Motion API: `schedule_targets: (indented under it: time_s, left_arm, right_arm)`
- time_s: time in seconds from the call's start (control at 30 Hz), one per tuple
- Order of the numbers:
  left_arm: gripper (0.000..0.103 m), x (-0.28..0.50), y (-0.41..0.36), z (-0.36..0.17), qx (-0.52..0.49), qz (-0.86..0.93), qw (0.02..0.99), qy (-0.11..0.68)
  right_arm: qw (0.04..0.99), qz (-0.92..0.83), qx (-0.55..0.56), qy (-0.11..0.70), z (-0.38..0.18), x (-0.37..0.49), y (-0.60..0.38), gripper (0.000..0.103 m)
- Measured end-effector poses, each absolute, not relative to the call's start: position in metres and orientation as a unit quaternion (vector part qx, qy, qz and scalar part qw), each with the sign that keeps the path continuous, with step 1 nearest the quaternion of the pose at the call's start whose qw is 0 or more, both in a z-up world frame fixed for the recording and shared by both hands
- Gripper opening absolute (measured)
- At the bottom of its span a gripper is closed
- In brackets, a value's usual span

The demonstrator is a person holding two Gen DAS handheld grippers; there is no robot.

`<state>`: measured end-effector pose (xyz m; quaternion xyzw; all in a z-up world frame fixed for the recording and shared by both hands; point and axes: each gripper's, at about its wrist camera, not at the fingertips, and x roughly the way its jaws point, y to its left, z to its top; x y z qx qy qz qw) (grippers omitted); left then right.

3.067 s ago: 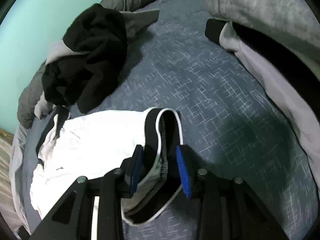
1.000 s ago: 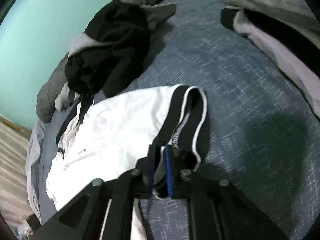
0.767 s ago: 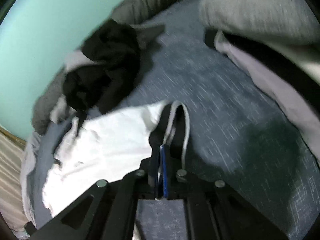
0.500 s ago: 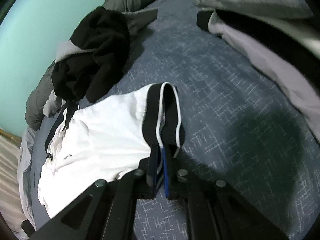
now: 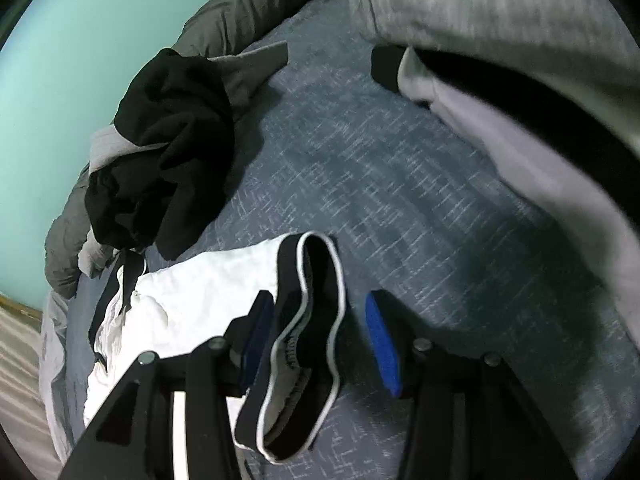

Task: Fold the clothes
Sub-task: 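Fold the held sleeve across the shirt body with the right tool and release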

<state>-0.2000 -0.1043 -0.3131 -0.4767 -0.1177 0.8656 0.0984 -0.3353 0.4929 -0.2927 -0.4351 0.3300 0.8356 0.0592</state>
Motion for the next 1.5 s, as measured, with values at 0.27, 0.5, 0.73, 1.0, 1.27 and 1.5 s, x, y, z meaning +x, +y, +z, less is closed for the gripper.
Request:
schedule_targets:
  time_s: [0.27,0.5,0.73,1.0,1.27,1.5]
  left_arm:
    - [0.066,-0.2,-0.107,-0.312,-0.476,0.866,0.098,-0.12]
    - [0.066,-0.199,-0.107,-0.312,-0.475,0.866,0.098,-0.121]
    - [0.066,-0.198,-0.109,-0.31,-0.473,0.867,0.098,-0.122]
    - [0.066,-0.198,-0.109,-0.307,-0.471,0.868,0.099,-0.123]
    - [0.066,-0.197,-0.11,-0.306,-0.47,0.869,0.097,-0.124]
    - [0.066,-0.197,-0.115,-0.304,-0.468,0.869,0.097,-0.127]
  right_arm:
    - [0.049,0.845,-0.438,0.304,-0.294,-0.341,0.477,0.024]
    - [0.039,0.883,-0.402,0.24,-0.26,-0.343,0.459,0.011]
    - [0.046,0.895,-0.391,0.208,-0.238,-0.35,0.454,0.01]
    - [0.029,0.909,-0.412,0.051,-0.218,-0.351,0.38,0.01]
    - [-0.014,0.897,-0.429,-0.102,-0.229,-0.349,0.278,0.01]
    - [-0.046,0.893,-0.432,-0.119,-0.242,-0.338,0.242,0.01]
